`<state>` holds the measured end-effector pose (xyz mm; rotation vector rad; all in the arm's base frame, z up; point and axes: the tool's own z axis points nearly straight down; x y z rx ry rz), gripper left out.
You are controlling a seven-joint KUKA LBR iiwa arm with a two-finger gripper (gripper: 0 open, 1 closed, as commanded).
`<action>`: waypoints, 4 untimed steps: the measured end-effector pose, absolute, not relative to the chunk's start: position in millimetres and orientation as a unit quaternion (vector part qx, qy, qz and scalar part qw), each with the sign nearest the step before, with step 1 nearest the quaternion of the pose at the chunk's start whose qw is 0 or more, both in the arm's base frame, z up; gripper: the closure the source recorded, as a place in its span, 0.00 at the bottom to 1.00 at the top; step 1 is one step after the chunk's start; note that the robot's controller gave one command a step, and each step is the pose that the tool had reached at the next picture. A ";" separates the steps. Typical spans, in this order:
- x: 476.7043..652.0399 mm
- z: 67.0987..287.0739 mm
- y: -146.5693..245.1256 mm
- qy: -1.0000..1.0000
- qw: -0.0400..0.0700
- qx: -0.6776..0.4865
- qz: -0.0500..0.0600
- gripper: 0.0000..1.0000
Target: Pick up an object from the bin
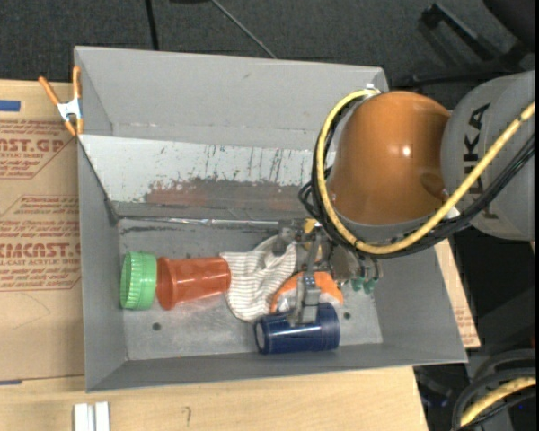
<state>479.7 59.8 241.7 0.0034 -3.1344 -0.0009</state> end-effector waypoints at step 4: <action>504.4 85.5 -31.8 -1.000 0.006 -0.022 -0.006 0.00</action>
Offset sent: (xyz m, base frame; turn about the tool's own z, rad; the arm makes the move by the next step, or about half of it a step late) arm 0.0414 -0.0949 -0.1717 0.0406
